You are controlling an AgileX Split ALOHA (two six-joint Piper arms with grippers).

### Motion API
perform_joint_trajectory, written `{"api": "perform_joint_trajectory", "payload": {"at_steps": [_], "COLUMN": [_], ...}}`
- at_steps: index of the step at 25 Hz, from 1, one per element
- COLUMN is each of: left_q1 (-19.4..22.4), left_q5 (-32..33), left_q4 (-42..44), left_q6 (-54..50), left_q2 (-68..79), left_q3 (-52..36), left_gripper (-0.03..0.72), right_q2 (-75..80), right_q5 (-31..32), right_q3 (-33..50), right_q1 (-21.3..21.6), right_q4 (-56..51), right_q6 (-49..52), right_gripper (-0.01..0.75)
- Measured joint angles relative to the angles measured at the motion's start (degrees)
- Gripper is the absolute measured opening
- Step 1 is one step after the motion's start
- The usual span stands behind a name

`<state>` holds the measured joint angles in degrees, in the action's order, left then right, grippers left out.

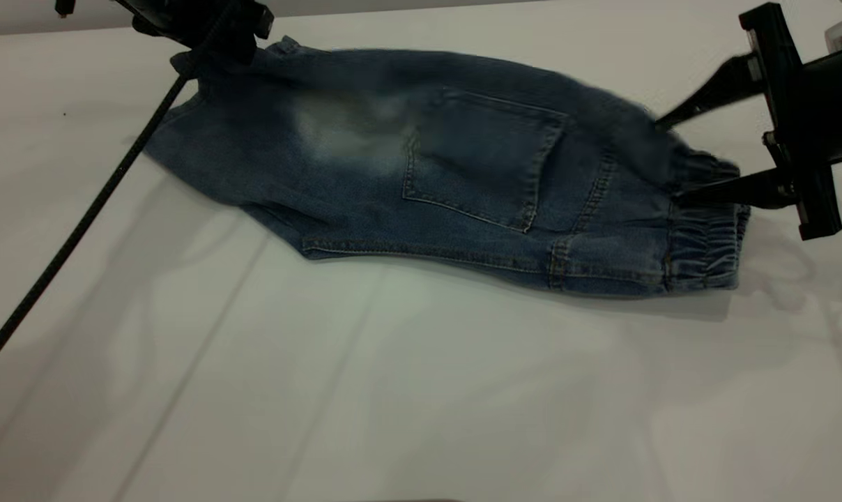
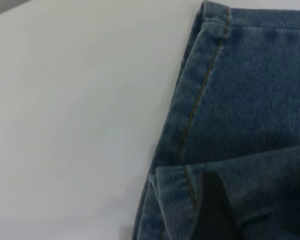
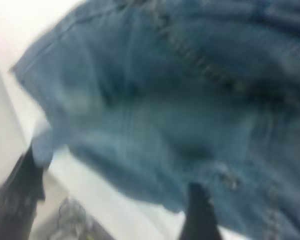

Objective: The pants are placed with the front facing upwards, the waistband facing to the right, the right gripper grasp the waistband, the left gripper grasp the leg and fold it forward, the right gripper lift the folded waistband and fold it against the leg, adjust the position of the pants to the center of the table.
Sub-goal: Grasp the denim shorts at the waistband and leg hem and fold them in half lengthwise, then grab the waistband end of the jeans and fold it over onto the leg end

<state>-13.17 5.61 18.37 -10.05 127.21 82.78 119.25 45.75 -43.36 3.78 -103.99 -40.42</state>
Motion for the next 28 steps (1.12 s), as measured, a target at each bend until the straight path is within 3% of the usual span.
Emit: {"api": "perform_joint_trajectory", "payload": {"at_steps": [4, 7, 10, 17, 21, 28], "left_q1": [0.00, 0.00, 0.00, -0.67, -1.96, -5.33], "left_q5": [2.27, 5.45, 7.88, 11.36, 11.43, 11.48], "left_q4": [0.00, 0.06, 0.10, 0.10, 0.04, -0.06], "left_q6": [-0.56, -0.56, 0.41, 3.96, 4.35, 4.62], "left_q2": [-0.77, -2.71, -4.26, -4.61, -4.61, -4.61], "left_q3": [0.00, 0.00, 0.04, 0.04, 0.04, 0.04], "left_gripper": [0.422, 0.422, 0.422, 0.422, 0.422, 0.422], "right_q2": [0.00, 0.00, 0.00, 0.00, 0.00, 0.00], "right_q5": [7.43, 13.96, 15.01, 2.71, -3.75, -9.38], "right_q3": [-0.01, -0.06, -0.06, 0.18, 0.64, 0.64], "right_q1": [0.00, 0.00, 0.00, 0.00, 0.00, 0.00], "right_q4": [0.00, 2.41, 9.17, 27.85, 27.01, 18.76], "right_q6": [-5.50, -8.36, -6.44, 5.91, 6.43, -0.19], "right_gripper": [0.514, 0.533, 0.535, 0.535, 0.535, 0.525]}}
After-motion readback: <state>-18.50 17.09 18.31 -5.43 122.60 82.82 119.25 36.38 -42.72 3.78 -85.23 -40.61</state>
